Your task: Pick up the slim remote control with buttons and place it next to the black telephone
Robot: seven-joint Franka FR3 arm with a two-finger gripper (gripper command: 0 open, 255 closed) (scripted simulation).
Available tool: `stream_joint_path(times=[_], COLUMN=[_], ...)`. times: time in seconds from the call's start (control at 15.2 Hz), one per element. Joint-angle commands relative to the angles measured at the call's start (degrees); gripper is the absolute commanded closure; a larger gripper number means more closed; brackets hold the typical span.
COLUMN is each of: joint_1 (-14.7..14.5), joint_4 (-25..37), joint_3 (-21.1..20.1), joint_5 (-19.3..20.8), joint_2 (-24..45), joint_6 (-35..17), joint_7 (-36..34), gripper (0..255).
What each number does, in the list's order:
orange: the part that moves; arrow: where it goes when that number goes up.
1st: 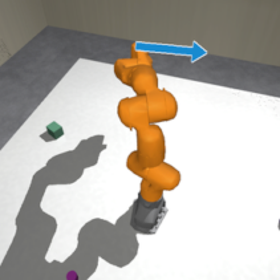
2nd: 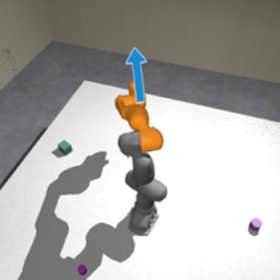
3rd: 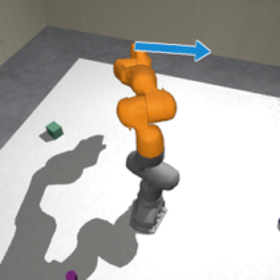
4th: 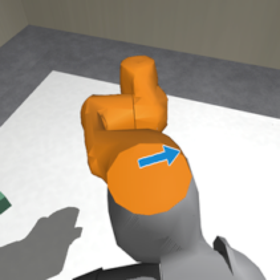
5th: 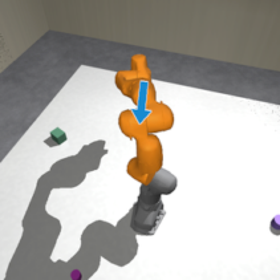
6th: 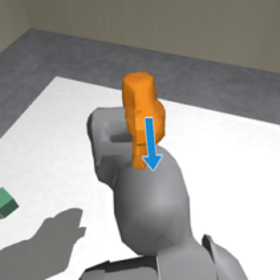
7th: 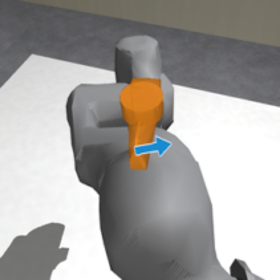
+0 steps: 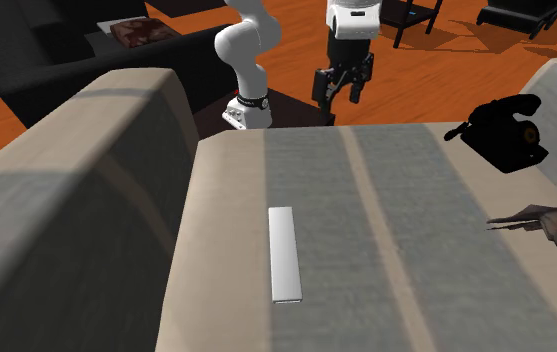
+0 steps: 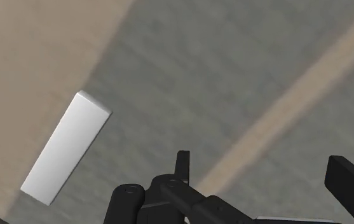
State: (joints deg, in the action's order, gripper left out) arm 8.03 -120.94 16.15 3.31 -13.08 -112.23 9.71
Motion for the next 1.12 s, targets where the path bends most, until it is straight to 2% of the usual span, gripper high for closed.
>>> stream_joint_path(times=[0.0,0.53,1.06], joint_1=[0.76,4.70,11.17], joint_4=[1.95,12.05,24.89], joint_3=[1.39,6.01,8.22], joint_5=[-0.91,-6.79,-14.06], joint_2=[3.70,18.90,34.55], joint_6=[-1.35,-3.94,-3.43], joint_7=[0.25,2.27,3.85], gripper=[0,0,0])
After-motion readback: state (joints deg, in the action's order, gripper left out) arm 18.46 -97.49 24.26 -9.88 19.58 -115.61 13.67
